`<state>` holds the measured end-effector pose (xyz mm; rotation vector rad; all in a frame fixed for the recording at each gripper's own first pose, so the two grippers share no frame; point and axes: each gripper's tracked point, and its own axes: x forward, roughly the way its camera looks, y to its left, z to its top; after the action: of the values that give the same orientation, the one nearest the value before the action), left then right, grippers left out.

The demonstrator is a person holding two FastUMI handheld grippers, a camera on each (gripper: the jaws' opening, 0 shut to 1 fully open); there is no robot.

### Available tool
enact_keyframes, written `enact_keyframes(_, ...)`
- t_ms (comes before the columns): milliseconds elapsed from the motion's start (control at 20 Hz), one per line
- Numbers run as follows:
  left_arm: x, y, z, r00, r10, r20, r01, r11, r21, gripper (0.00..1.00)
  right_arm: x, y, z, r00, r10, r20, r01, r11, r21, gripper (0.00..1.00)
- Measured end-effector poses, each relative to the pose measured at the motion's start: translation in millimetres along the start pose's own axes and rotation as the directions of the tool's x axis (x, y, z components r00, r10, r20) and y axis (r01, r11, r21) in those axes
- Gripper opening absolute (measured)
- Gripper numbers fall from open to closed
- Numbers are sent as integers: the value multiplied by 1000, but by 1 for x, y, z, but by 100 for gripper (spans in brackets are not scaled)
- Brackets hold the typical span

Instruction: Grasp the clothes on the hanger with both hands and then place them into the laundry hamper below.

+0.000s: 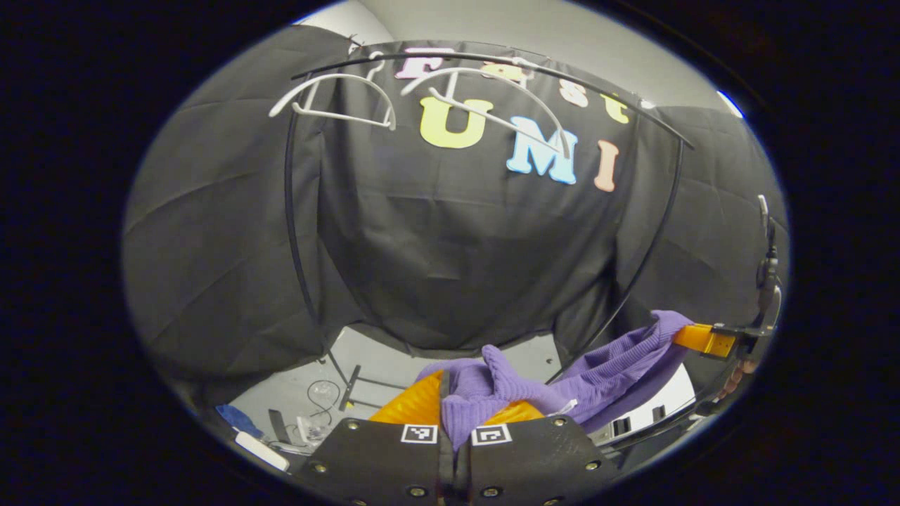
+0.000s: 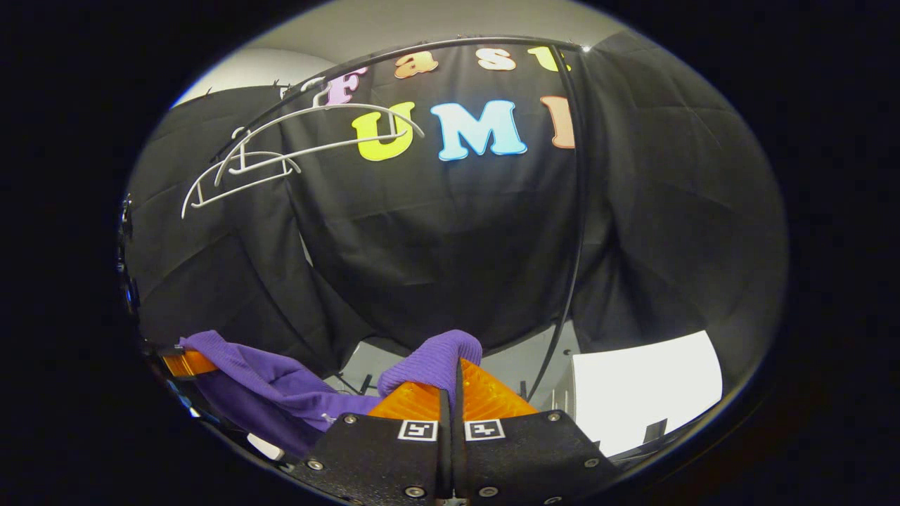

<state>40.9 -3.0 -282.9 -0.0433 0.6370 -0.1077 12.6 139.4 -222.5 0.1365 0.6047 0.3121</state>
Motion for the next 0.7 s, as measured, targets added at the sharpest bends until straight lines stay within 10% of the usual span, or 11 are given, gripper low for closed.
enact_keyframes(700,96,-12,-132,950,-163,-266,231,941,248,3,41,15,-128,934,-132,-332,132,991,-22,0)
